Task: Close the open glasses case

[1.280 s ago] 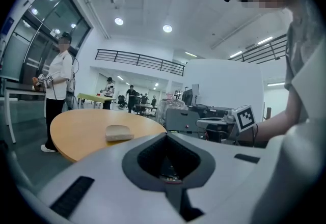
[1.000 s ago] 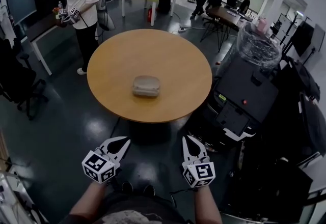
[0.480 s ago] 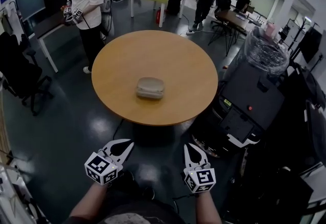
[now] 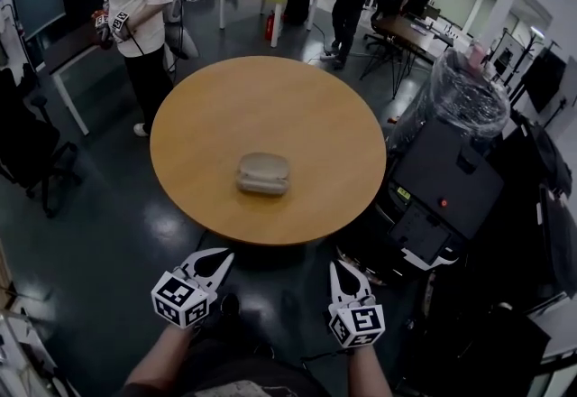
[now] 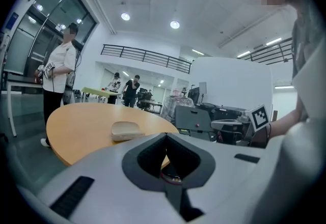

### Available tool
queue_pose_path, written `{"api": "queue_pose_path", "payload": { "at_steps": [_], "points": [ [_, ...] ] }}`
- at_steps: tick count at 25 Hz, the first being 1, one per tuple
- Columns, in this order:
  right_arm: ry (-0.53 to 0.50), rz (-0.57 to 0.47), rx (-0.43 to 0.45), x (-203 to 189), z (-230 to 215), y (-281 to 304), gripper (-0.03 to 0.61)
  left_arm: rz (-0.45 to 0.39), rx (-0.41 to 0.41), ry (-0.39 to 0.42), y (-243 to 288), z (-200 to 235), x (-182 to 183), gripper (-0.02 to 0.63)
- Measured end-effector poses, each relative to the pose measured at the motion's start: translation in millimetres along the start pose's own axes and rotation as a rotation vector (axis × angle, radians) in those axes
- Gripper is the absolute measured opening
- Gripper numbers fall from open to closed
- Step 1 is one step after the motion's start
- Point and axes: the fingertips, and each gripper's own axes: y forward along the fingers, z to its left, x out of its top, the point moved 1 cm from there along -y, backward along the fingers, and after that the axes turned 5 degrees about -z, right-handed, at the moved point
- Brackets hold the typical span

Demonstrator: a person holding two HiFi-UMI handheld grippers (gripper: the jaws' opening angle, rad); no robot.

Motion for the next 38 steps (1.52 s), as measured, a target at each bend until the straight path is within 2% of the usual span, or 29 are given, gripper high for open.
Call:
{"api": "queue_pose_path", "payload": {
  "at_steps": [10, 13, 15, 18, 21, 24, 31, 38],
  "points": [
    [0.019, -0.008, -0.079, 16.2, -14.0, 89.7, -0.011, 0.010, -0.053, -0.026, 55.6, 77.9, 19.1, 0.008],
    [0.021, -0.005, -0.091, 20.4, -10.5, 114.0, -0.011, 0.010, -0.117, -0.044, 63.8, 92.3, 24.9, 0.008],
    [0.019, 0.005, -0.106, 19.3, -11.0, 126.5, -0.011, 0.050, -0.136, -0.041, 70.6, 102.8, 19.8, 0.008],
    [0.022, 0.021, -0.125, 16.1, -8.8, 142.6, -0.011, 0.125, -0.095, -0.057, 79.5, 131.4, 7.5, 0.008],
    [0.029, 0.026, -0.145, 15.0, -3.1, 158.0, -0.011, 0.127, -0.105, -0.090, 85.1, 153.1, 8.4, 0.008],
    [0.050, 0.026, -0.175, 13.7, -1.3, 168.3, -0.011, 0.142, -0.131, -0.068, 94.7, 164.3, 9.1, 0.008],
    [0.088, 0.070, -0.194, -2.4, -13.1, 176.8, -0.011, 0.157, -0.149, -0.073, 122.1, 171.3, 7.4, 0.008],
    [0.103, 0.072, -0.132, -2.3, -41.1, 213.3, -0.011, 0.165, -0.104, -0.079, 153.4, 174.4, 8.2, 0.008]
  ]
}}
